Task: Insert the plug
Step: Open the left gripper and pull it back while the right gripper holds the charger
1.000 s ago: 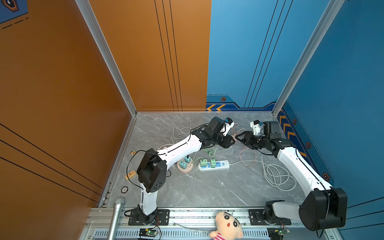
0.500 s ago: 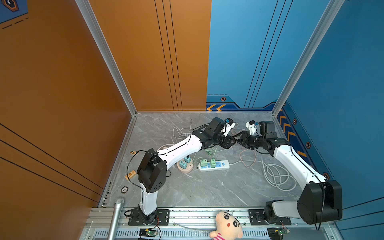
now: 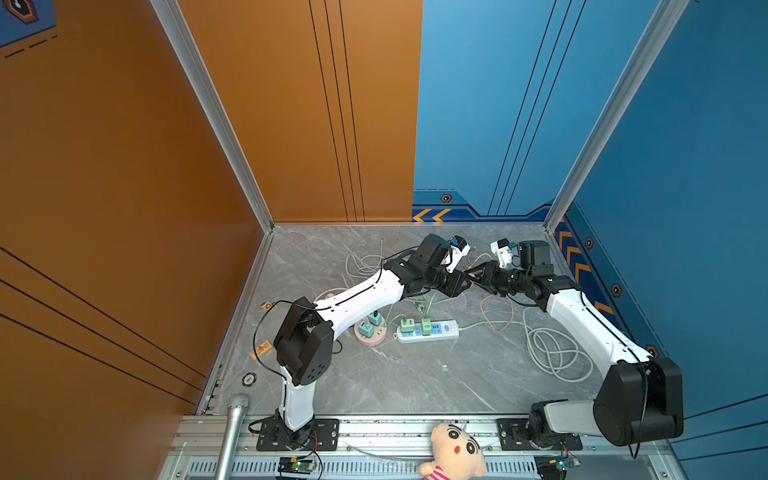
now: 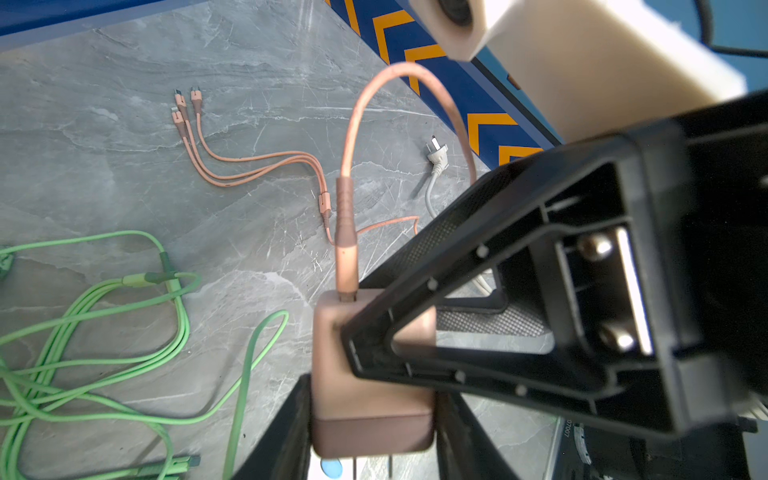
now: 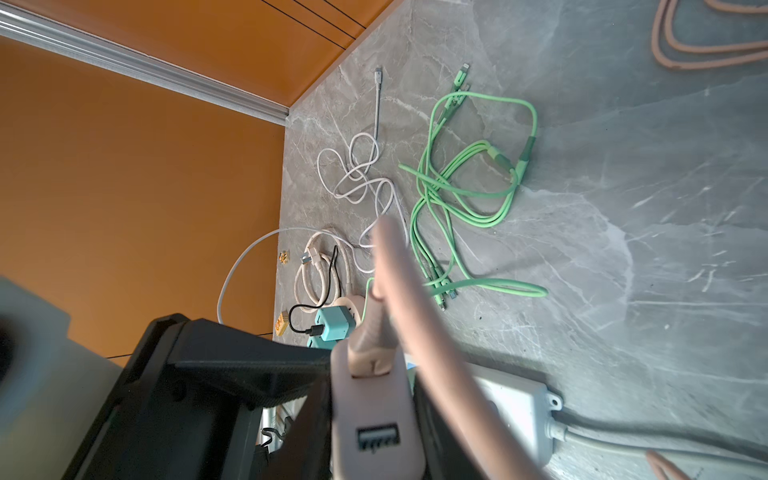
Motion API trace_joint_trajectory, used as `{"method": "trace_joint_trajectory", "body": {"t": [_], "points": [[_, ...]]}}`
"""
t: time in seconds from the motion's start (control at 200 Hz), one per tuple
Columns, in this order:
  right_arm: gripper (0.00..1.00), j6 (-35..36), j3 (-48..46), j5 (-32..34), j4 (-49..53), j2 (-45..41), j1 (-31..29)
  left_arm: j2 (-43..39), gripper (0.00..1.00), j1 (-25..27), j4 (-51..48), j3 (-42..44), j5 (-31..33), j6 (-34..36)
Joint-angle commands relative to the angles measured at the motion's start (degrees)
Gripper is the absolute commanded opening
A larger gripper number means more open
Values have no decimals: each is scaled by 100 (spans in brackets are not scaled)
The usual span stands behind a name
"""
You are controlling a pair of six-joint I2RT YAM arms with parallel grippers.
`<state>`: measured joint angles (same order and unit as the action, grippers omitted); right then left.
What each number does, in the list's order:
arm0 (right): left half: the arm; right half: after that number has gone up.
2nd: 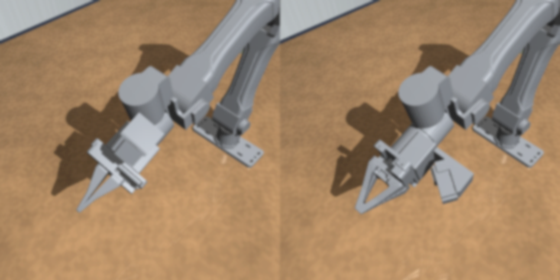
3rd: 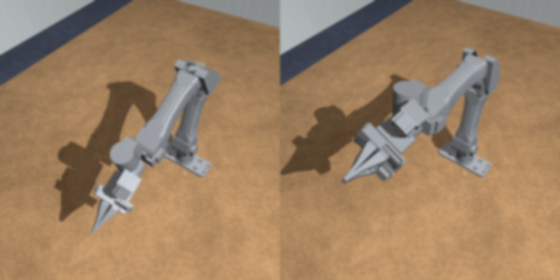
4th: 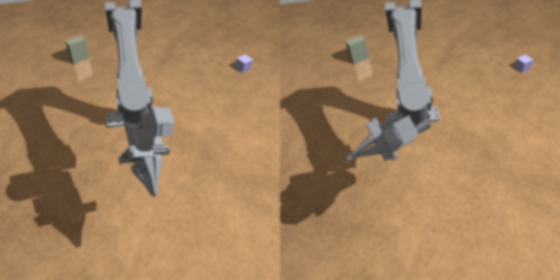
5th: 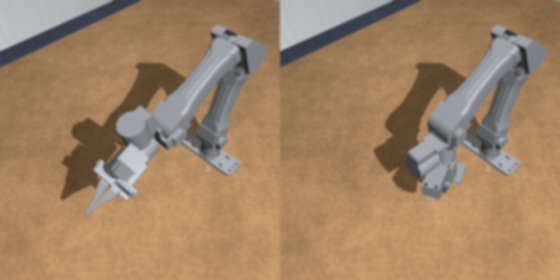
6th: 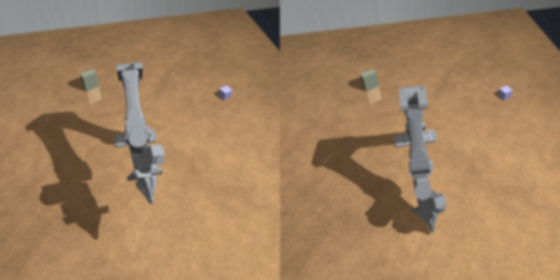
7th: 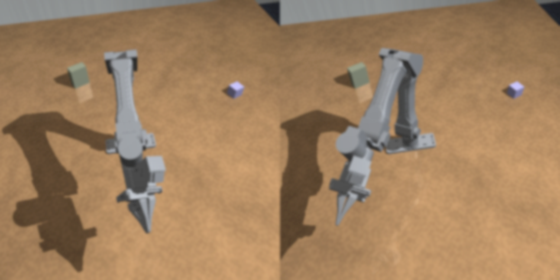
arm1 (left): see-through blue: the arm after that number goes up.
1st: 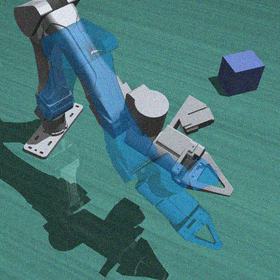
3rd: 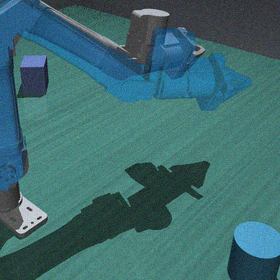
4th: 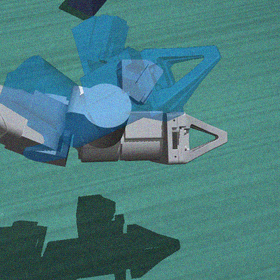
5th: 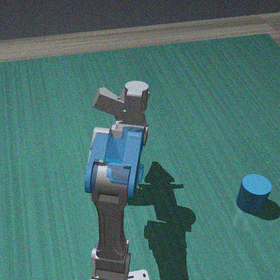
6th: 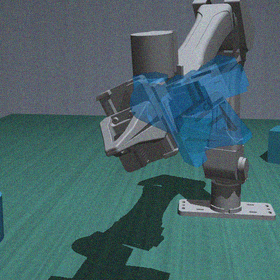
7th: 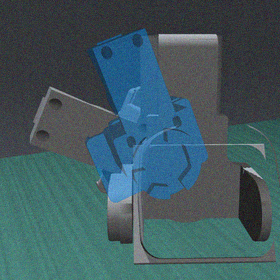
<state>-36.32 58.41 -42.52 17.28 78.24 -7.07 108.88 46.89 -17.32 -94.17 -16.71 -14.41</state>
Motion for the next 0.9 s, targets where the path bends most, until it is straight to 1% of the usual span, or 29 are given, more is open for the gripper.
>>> {"method": "trace_joint_trajectory", "body": {"t": [0.0,0.09,0.215,0.3,0.43,0.576,0.646,0.711,0.796,0.896], "points": [[17,-104,-67,-212,-157,60,-41,-33,35,41,253,-63,-15,54],[15,-120,-84,-231,-180,54,-40,-51,36,25,353,1,2,-3],[12,-116,-102,-96,-180,10,-10,-118,55,-19,477,92,11,-97],[12,-86,-115,25,-170,-43,59,-253,63,-57,545,248,121,-125],[9,71,-132,388,-61,-181,76,-597,65,-121,579,555,262,-105],[8,258,-284,701,-23,-356,-8,-1095,66,-257,606,1047,403,-138],[8,483,-354,912,19,-491,-98,-1361,67,-332,603,1287,498,-157],[7,698,-429,1288,112,-632,-209,-1605,67,-406,598,1499,633,-186],[7,1006,-602,1616,84,-886,-365,-1911,68,-501,599,1747,801,-203],[5,1368,-830,1698,-117,-1153,-558,-2220,69,-634,599,1963,911,-248]]}}
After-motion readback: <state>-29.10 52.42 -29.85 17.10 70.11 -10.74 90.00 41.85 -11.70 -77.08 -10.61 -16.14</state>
